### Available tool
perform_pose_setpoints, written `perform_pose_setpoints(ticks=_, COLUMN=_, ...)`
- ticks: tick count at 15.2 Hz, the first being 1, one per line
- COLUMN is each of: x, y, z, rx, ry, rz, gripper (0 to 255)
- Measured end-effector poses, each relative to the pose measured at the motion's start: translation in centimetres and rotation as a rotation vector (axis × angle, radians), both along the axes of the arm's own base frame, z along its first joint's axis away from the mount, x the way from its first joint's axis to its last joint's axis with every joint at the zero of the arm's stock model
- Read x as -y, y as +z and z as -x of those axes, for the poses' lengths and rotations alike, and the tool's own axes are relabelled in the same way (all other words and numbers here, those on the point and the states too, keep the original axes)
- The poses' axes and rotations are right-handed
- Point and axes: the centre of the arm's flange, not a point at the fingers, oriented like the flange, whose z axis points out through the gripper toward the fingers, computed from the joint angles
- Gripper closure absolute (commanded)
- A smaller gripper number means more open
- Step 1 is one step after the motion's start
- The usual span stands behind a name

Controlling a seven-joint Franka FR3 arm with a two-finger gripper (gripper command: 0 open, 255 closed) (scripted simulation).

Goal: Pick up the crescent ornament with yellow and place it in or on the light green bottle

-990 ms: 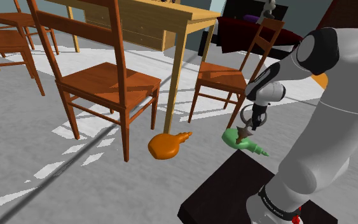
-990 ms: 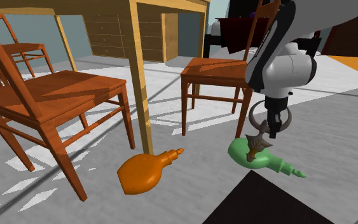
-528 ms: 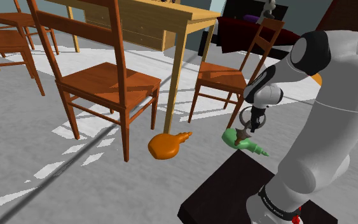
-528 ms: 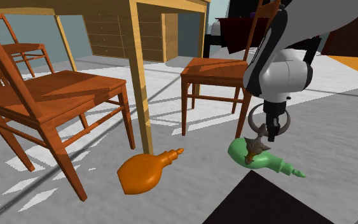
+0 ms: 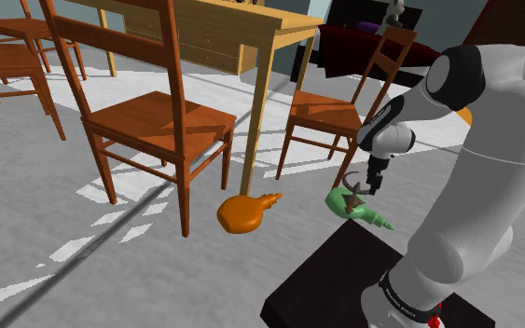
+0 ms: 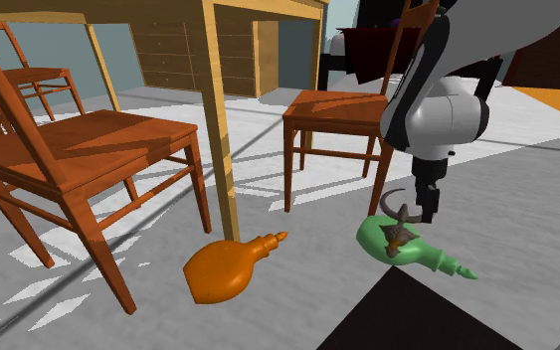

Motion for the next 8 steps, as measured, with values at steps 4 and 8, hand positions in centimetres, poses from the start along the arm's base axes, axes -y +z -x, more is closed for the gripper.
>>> perform_pose_setpoints(ticks=4, x=0.0, y=2.7, z=-0.5, rx=0.001, ry=0.0, rz=0.0, gripper=0)
perform_pose_setpoints(ticks=8, x=0.1, y=4.8, z=-0.9, rx=0.001, ry=0.0, rz=0.0, gripper=0)
